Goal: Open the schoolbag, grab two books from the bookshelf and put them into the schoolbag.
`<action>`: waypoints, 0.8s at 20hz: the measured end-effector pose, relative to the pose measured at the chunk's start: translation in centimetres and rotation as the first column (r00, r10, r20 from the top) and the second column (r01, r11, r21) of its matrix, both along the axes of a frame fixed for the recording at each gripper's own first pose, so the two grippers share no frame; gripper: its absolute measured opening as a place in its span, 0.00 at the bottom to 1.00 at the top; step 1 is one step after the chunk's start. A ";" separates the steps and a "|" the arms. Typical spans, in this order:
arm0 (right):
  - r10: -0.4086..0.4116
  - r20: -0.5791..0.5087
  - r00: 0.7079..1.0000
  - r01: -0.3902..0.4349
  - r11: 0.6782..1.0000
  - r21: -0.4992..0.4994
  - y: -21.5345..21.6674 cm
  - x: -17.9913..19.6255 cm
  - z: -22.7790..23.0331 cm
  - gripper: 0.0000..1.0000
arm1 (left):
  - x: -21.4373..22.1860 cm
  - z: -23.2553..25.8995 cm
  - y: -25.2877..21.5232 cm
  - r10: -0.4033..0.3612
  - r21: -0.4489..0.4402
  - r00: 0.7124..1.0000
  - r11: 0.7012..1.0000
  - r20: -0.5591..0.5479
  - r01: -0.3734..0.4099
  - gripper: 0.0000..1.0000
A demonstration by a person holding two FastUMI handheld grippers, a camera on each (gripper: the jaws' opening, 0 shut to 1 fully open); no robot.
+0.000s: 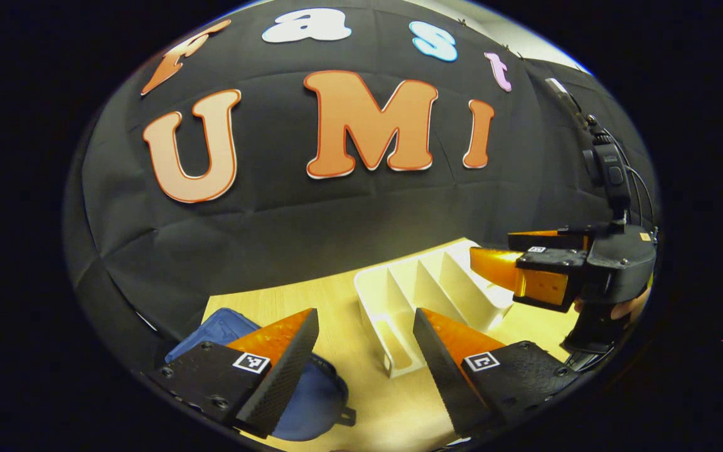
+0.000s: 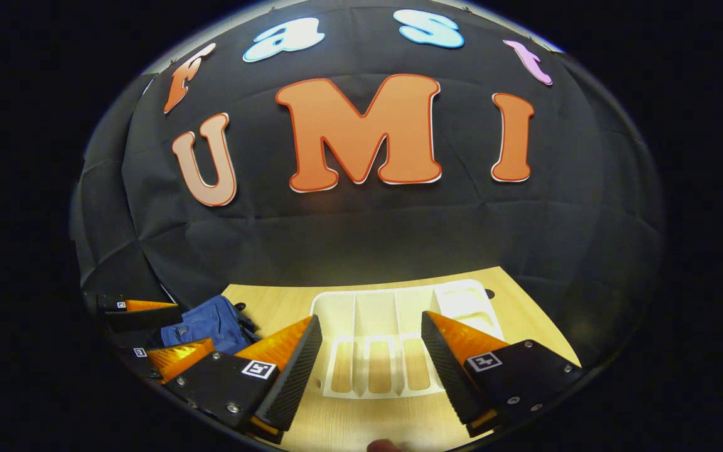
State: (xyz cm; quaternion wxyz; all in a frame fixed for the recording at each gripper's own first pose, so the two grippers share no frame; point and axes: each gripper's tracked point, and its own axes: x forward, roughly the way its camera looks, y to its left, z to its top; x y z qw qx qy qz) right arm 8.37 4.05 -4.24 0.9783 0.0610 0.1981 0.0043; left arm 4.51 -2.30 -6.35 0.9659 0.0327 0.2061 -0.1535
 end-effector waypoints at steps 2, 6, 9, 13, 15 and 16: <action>-0.007 0.028 1.000 0.007 1.000 0.003 -0.7 -0.4 1.0 0.95 | 0.0 0.9 -0.6 0.049 -0.028 0.998 0.998 0.041 -0.048 0.96; -0.014 0.071 0.997 0.014 1.000 -0.001 -2.0 -1.4 2.2 0.94 | -0.3 2.7 -0.4 0.154 -0.035 0.979 0.988 0.132 -0.151 0.96; -0.015 0.101 0.995 0.017 1.000 -0.020 -2.6 -2.4 3.0 0.94 | -1.1 3.9 -0.2 0.211 -0.051 0.960 0.977 0.182 -0.205 0.96; -0.007 0.148 0.989 0.012 0.999 -0.033 -2.6 -2.9 3.6 0.94 | -2.3 5.3 -0.9 0.246 -0.086 0.940 0.969 0.237 -0.232 0.96; 0.007 0.167 0.986 -0.001 0.999 -0.035 -2.6 -3.1 3.7 0.94 | -2.8 6.5 -1.2 0.254 -0.101 0.922 0.967 0.292 -0.234 0.95; 0.012 0.173 0.985 -0.006 0.999 -0.035 -2.6 -3.1 3.6 0.94 | -3.1 7.1 -1.5 0.259 -0.100 0.914 0.966 0.313 -0.240 0.96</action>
